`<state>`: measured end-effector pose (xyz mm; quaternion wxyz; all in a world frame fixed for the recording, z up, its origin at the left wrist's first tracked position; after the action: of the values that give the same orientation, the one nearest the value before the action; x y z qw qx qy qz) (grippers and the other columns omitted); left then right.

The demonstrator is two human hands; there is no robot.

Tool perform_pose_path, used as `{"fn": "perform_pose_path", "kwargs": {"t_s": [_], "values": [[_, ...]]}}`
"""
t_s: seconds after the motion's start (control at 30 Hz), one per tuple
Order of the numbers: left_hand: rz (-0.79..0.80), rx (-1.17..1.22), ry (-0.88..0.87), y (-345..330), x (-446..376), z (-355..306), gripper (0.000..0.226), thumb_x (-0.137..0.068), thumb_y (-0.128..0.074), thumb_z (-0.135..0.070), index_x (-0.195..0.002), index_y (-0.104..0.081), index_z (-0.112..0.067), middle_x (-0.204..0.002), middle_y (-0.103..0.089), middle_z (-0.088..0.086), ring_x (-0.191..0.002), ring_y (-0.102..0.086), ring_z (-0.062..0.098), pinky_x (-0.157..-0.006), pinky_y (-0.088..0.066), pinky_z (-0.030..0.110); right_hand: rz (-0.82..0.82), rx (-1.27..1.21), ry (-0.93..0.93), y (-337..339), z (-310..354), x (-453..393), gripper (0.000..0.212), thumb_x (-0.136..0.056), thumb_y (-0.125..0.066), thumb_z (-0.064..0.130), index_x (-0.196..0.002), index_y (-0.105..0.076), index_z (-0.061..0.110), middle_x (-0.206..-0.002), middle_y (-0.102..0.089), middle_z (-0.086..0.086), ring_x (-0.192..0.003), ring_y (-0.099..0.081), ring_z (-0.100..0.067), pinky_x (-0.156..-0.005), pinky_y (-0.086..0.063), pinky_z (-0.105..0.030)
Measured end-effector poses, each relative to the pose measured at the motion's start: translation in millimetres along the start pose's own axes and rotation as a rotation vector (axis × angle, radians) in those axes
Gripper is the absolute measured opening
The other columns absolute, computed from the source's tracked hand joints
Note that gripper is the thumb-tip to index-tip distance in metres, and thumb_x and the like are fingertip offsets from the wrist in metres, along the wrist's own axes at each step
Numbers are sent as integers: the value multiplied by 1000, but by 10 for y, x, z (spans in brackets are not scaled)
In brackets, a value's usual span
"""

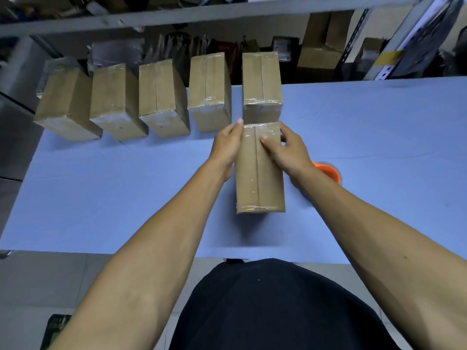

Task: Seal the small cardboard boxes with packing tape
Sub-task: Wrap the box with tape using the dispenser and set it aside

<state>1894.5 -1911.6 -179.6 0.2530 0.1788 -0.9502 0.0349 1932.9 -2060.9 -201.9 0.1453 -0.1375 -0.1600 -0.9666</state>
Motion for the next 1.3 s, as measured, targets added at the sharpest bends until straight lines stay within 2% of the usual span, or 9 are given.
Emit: {"fn": "perform_pose_path", "kwargs": {"t_s": [0.07, 0.13, 0.23, 0.3, 0.5, 0.63, 0.83, 1.13, 1.3], "values": [[12, -44, -6, 11, 59, 226, 21, -98, -60, -26, -112, -63, -11, -102, -73, 4, -86, -69, 14, -86, -56, 40, -34, -20, -70, -42, -163, 70, 21, -89, -64, 43, -107, -68, 33, -101, -73, 12, -97, -69, -11, -93, -55, -41], [29, -116, 1, 20, 58, 534, 27, -95, -63, -22, -119, -54, -15, -105, -70, -3, -91, -68, 12, -90, -54, 38, -17, -16, -137, -109, -379, 153, 27, -90, -62, 48, -109, -69, 30, -101, -73, 9, -96, -68, -12, -93, -54, -40], [-10, -262, -6, 104, -35, 968, 74, -81, -59, -62, -144, -44, -26, -134, -62, -2, -120, -61, 19, -105, -47, 47, 18, 36, -155, -248, -561, 206, 50, -86, -51, 65, -117, -65, 29, -111, -71, 8, -105, -66, -15, -98, -51, -42], [-41, -295, -11, 194, -256, 1247, 82, -77, -54, -71, -146, -42, -28, -140, -58, -2, -127, -57, 20, -108, -44, 48, 35, 111, -127, -298, -545, 189, 52, -90, -47, 65, -126, -59, 29, -122, -67, 6, -117, -61, -20, -103, -46, -44], [-51, -182, -69, 232, 194, 933, 36, -92, -60, -41, -126, -60, -29, -117, -70, -11, -108, -67, 10, -100, -52, 45, 218, -51, -185, -236, -726, 363, 84, -83, -69, 58, -154, -28, 39, -148, -48, 14, -131, -51, -8, -112, -42, -40], [112, -91, -51, 195, 465, 1143, 47, -95, -60, -32, -140, -50, -27, -128, -66, -9, -116, -64, 11, -103, -50, 37, 243, -92, -129, -255, -872, 524, 61, -94, -56, 53, -150, -35, 39, -141, -55, 18, -126, -54, -1, -113, -40, -37], [64, 63, -13, 47, 451, 1148, 39, -103, -48, -20, -141, -46, -26, -129, -65, -5, -116, -64, 15, -101, -50, 35, 193, -123, -190, -297, -892, 495, 89, -73, -49, 87, -151, -27, 49, -148, -47, 22, -132, -50, -4, -115, -36, -40], [175, 112, -112, -555, 258, 384, 41, -103, -49, -14, -142, -46, -27, -121, -68, -11, -105, -67, 6, -89, -53, 26, 46, -244, -61, 446, -312, 255, 66, -95, -47, 52, -156, -25, 36, -152, -45, 15, -133, -49, -3, -115, -37, -39], [202, 108, -137, -937, 33, -49, 41, -101, -52, -16, -140, -48, -27, -115, -69, -11, -101, -67, 7, -92, -53, 28, -3, -225, 2, 877, -11, -9, 64, -85, -54, 45, -147, -39, 35, -132, -63, 10, -118, -62, -15, -107, -45, -47]]}}
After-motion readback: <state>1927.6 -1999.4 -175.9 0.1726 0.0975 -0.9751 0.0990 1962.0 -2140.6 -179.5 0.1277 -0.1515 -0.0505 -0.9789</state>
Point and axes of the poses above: each hand's wrist, its own x-axis away from the middle knuckle, its own y-axis out of the back of the hand, z = x × y, the point moved 4 cm from there along -x, towards the middle knuckle
